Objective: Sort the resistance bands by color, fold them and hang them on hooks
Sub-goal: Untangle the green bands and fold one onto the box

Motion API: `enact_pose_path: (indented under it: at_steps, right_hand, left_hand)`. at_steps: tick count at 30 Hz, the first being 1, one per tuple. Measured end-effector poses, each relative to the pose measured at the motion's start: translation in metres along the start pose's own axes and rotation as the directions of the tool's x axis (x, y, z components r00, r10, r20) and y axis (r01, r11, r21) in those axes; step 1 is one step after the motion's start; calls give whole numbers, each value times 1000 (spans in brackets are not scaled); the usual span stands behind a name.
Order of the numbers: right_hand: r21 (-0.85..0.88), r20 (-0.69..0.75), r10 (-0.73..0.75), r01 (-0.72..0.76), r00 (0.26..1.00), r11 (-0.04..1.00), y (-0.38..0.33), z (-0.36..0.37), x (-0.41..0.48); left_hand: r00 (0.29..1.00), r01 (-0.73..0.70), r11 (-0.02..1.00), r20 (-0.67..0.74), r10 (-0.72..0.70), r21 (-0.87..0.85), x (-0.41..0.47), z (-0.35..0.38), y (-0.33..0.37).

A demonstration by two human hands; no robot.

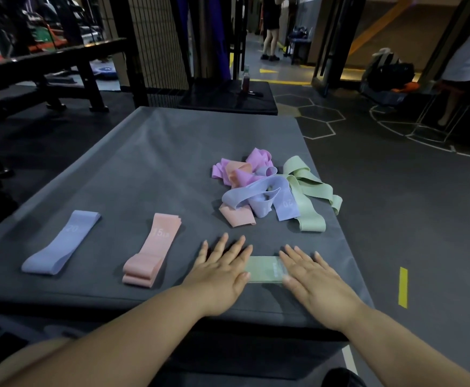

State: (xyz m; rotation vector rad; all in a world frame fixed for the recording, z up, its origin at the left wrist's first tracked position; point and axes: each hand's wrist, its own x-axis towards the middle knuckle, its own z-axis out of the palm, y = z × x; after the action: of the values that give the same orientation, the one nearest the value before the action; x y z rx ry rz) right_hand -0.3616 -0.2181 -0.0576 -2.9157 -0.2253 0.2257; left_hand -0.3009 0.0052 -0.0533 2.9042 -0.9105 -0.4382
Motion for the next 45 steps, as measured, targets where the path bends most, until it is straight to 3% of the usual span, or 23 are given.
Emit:
enact_pose_path:
  at_steps: [5, 10, 17, 24, 29, 34, 40, 42, 45]
  right_hand:
    - [99, -91, 29, -20, 995, 995, 4, -7, 7]
    - [139, -221, 149, -120, 964, 983, 2, -12, 11]
    - [230, -122, 303, -270, 945, 935, 4, -27, 18]
    - [268, -43, 444, -418, 895, 868, -1, -36, 19]
    - [322, -63, 405, -366, 912, 873, -2, -35, 15]
    - [480, -59, 391, -318, 918, 818, 0, -36, 12]
    - [805, -190, 432, -112, 882, 583, 11, -40, 11]
    - [804, -291, 411, -12, 864, 595, 11, -40, 11]
    - [700, -437, 305, 107, 846, 706, 14, -37, 9]
  left_hand:
    - [999, 16, 980, -36, -23, -199, 2, -9, -6]
    - [996, 16, 979, -88, -35, -203, 2, -11, -9]
    - [987, 90, 975, -116, -115, -203, 2, -31, -13]
    - [972, 216, 930, -27, -234, -296, 14, -38, -12]
    - [959, 277, 916, 26, -282, -290, 17, -41, -10]
    - [977, 204, 891, 31, -209, -406, 17, -39, -12]
    - [947, 75, 749, -188, -260, -659, 14, -42, -20]
    - [920, 16, 746, -282, -272, -666, 18, -45, -21]
    - [891, -26, 797, -375, -254, -603, 21, -49, -23]
